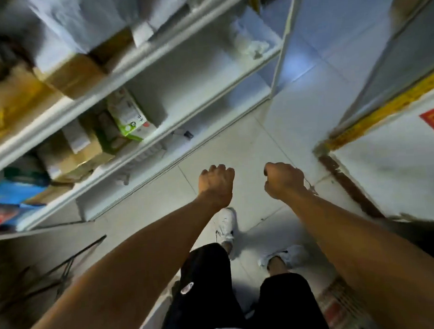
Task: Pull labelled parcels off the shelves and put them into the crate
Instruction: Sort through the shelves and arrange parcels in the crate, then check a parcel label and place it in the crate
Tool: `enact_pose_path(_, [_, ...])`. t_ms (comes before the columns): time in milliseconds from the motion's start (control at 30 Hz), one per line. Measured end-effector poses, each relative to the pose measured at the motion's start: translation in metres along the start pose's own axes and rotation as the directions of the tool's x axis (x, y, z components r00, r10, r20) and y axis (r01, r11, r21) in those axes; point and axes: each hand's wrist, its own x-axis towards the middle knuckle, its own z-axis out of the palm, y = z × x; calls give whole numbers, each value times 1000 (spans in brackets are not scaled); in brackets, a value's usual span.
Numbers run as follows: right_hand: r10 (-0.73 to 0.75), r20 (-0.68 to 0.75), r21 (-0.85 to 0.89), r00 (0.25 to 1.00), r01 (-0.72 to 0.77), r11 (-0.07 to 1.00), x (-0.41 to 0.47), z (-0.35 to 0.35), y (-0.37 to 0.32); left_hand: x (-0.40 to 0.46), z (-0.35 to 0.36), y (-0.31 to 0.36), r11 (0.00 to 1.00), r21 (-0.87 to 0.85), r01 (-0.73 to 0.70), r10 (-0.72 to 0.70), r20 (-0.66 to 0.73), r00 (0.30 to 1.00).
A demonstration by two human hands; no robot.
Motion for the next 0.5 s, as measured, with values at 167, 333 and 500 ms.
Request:
enact_pose_path(167, [-142, 9, -67, 990, 142, 988, 79, 6, -97, 22, 26, -96, 937, -227, 264, -275, -15, 961])
enact_pose_path(333, [-285, -42, 36, 958, 286, 957, 145, 23, -183, 50, 64, -177, 670, -613, 420, -546, -23, 837])
enact_pose_path(500, [-392, -73, 375, 917, 389, 841, 204, 48, -245, 84, 101, -236, 265, -951, 158, -717, -85, 691])
